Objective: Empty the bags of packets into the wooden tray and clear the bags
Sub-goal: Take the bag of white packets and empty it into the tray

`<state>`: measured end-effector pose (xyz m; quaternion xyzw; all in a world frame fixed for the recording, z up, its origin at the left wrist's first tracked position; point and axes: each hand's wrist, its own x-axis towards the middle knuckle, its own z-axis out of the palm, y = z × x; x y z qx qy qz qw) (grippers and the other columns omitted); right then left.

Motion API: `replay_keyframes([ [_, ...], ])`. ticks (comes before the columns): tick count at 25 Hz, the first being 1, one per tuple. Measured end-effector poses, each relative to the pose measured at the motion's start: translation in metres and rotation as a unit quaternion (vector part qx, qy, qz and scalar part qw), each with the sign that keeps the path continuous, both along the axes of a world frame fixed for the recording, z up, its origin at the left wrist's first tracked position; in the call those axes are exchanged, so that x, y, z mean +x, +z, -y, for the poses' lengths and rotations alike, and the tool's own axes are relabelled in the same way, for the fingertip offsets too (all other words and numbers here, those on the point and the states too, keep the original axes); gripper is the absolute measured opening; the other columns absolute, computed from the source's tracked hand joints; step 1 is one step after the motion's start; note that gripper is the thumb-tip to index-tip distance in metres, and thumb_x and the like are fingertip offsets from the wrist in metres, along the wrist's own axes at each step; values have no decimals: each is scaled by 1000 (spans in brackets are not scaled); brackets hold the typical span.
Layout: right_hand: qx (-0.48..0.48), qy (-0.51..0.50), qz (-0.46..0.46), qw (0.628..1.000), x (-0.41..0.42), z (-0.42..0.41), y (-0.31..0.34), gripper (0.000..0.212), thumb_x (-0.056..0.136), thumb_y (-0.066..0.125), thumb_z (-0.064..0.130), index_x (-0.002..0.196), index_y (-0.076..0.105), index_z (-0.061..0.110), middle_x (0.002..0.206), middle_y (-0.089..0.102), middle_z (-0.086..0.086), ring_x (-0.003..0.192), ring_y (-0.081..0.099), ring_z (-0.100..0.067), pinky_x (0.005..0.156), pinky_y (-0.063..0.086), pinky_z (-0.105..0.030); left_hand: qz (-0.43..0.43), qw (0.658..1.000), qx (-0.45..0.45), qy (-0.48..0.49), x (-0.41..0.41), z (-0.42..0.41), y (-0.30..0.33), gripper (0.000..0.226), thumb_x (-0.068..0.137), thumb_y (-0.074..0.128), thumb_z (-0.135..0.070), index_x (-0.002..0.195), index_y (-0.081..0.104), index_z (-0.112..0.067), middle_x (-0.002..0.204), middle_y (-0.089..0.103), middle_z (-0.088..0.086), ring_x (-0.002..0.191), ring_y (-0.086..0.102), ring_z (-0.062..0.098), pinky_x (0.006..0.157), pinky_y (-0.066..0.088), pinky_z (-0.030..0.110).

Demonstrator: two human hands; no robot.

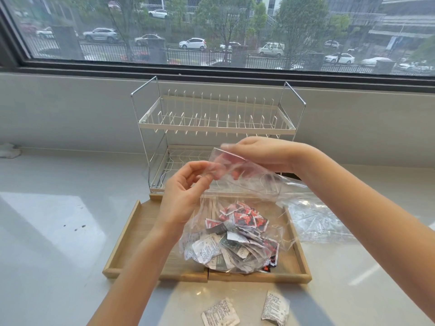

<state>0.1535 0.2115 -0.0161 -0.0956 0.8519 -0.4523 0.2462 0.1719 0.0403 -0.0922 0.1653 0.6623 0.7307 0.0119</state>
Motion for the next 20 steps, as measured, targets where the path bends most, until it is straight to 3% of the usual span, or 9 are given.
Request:
replay_keyframes([
  [2, 25, 46, -27, 998, 0, 7, 0, 33, 94, 43, 34, 117, 61, 17, 88, 71, 14, 68, 57, 3, 72, 46, -22, 0, 1000, -16, 18, 0, -1, 1, 18, 74, 64, -30, 92, 61, -26, 89, 65, -11, 68, 52, 11, 64, 43, 17],
  [6, -25, 65, -86, 994, 0, 15, -1, 30, 92, 49, 20, 122, 54, 23, 115, 66, -10, 104, 61, -17, 94, 47, -33, 19, 998, -15, 61, -2, 1, -2, 22, 72, 66, -31, 87, 52, -22, 87, 60, -10, 56, 56, -3, 57, 44, 8],
  [10, -29, 71, -108, 991, 0, 16, -1, 19, 90, 54, 22, 103, 68, 21, 99, 70, 1, 91, 63, -2, 85, 50, -16, 28, 997, -4, 75, -4, 2, -4, 17, 66, 68, -32, 73, 57, -20, 71, 62, -3, 53, 58, -2, 51, 41, 6],
  [14, -2, 13, -155, 988, -6, 19, -10, 9, 83, 63, 29, 81, 72, 28, 84, 72, 6, 79, 61, 0, 84, 47, -24, 28, 996, 2, 88, -4, 3, -4, 20, 61, 67, -37, 71, 57, -22, 76, 67, 2, 54, 61, 1, 49, 41, 7],
  [18, -34, -16, -186, 982, -7, 22, -17, 12, 86, 60, 24, 82, 69, 18, 87, 71, -2, 85, 63, -8, 86, 49, -26, -5, 993, -9, 121, -3, 4, -8, 12, 73, 70, -25, 69, 59, -22, 70, 67, -9, 56, 63, 2, 53, 46, 10],
  [20, -43, -21, -194, 980, -6, 24, -19, 12, 88, 58, 20, 84, 67, 13, 89, 70, -8, 84, 64, -12, 77, 51, -19, -21, 991, -13, 135, -3, 4, -9, 11, 74, 69, -25, 69, 60, -25, 70, 68, -14, 60, 64, 3, 59, 50, 13],
])
